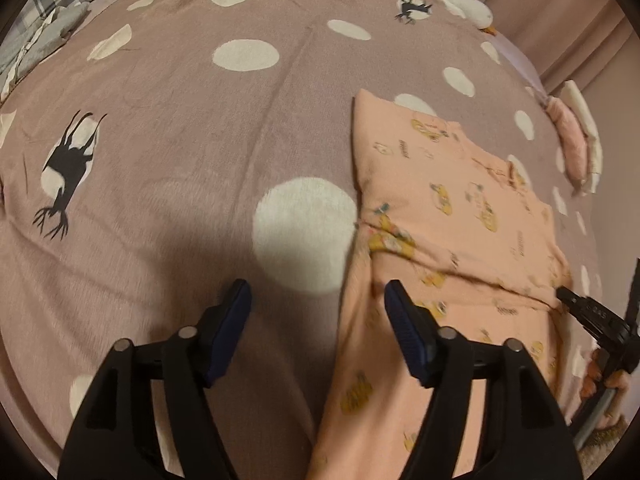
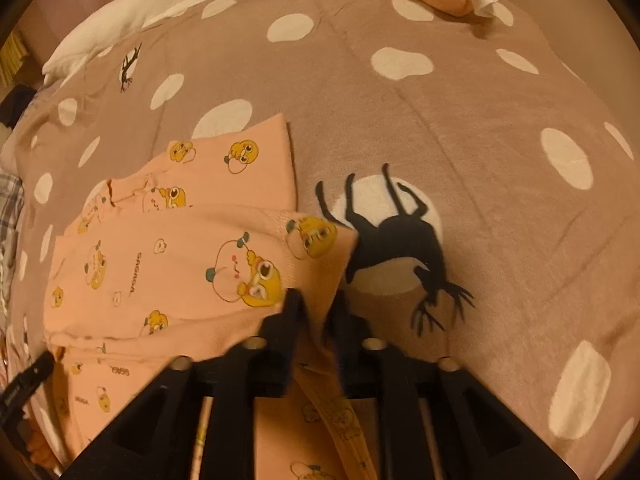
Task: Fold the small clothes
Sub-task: 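Lower the leg end onto the body and open the right tool, then move the left tool to the sleepsuit's side edge and close on it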
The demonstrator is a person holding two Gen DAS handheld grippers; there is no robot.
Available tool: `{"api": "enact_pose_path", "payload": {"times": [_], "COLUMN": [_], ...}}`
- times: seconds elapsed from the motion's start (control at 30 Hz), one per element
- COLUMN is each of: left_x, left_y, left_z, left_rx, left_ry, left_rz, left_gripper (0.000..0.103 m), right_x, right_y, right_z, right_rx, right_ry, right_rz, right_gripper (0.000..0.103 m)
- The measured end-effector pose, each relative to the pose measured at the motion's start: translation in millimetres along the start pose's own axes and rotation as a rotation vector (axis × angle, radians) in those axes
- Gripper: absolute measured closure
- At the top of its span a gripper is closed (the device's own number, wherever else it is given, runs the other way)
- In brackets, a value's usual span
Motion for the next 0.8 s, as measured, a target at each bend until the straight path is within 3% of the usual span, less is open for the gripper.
{"api": "enact_pose_path", "payload": {"times": [0.03, 0.13, 0.2, 0.27, 0.37, 0.5, 0.67, 0.8], "left_x": [8.0, 35.7, 52.1, 69.7, 86.4, 91.0, 83.6, 79.0], "left_y": [-1.8, -7.0, -10.3, -16.7, -31.0, -56.8, -88.9, -111.8], "left_z": [-2.4, -11.5, -17.8, -24.0, -34.1, -42.1, -42.0, -46.7], "left_rx": [-0.012, -0.054, -0.07, -0.076, -0.1, -0.113, -0.126, -0.112], "left_ry": [-0.003, -0.021, -0.048, -0.083, -0.139, -0.191, -0.177, -0.226], "left_rz": [-0.014, -0.061, -0.087, -0.115, -0.126, -0.096, -0.059, -0.025], "left_gripper": [0.031, 0.02, 0.013, 0.009, 0.006, 0.006, 0.008, 0.015], "right_x": [6.7, 35.1, 61.2, 87.3, 125.4, 146.3, 133.1, 119.4], "right_y": [0.5, 1.0, 0.3, -2.8, -14.7, -33.9, -71.8, -100.6], "right_z": [-1.7, -2.8, -3.5, -5.1, -11.2, -26.8, -55.3, -72.9], "right_rx": [-0.001, 0.011, 0.031, 0.055, 0.096, 0.099, 0.072, 0.048], "right_ry": [0.002, 0.051, 0.092, 0.126, 0.164, 0.197, 0.152, 0.149], "right_rz": [-0.018, -0.067, -0.107, -0.157, -0.217, -0.231, -0.179, -0.122], "right_gripper": [0.052, 0.048, 0.039, 0.023, 0.02, 0.02, 0.02, 0.02]}}
Point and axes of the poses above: each gripper's, at about its wrist camera, not at the fingertips, and x roughly against the way its jaws point, z to its left, y to its top, the point moved 9 cm from there along -x, roughly the way its jaws point, and after that the axes turned 15 degrees about -x, right-handed, at the moved point
